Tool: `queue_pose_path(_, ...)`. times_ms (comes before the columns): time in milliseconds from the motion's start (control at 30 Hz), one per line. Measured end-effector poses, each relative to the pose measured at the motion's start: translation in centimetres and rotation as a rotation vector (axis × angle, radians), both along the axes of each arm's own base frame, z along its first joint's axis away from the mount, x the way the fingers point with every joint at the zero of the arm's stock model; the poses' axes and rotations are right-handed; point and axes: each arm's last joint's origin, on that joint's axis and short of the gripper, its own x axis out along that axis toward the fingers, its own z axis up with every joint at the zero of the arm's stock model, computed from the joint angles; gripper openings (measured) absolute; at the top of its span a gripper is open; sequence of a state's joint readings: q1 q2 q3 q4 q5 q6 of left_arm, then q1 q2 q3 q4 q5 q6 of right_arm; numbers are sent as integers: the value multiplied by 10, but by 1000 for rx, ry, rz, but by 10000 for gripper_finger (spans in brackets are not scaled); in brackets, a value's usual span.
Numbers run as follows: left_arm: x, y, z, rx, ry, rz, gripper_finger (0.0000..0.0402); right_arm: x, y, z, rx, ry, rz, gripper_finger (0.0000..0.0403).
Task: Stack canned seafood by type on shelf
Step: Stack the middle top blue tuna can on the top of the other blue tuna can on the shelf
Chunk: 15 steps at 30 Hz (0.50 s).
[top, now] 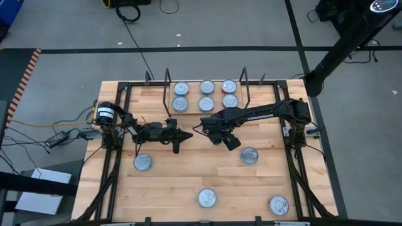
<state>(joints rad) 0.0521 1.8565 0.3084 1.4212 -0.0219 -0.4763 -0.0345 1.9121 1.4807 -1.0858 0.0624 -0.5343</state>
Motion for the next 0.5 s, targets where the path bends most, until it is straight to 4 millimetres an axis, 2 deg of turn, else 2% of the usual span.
queue_pose_path(133, 0, 0, 0, 0, 0, 0, 3, 0, 0, 0, 1, -1, -10, 210)
queue_pose_path(333, 0, 0, 0, 0, 2, 0, 3, 0, 0, 2, 8, 0, -55, 147)
queue_pose_path(433, 0, 0, 0, 0, 2, 0, 3, 3, 0, 9, 3, -21, -78, 147)
queue_pose_path(500, 0, 0, 0, 0, 2, 0, 3, 7, -1, 22, -33, -76, -95, 147)
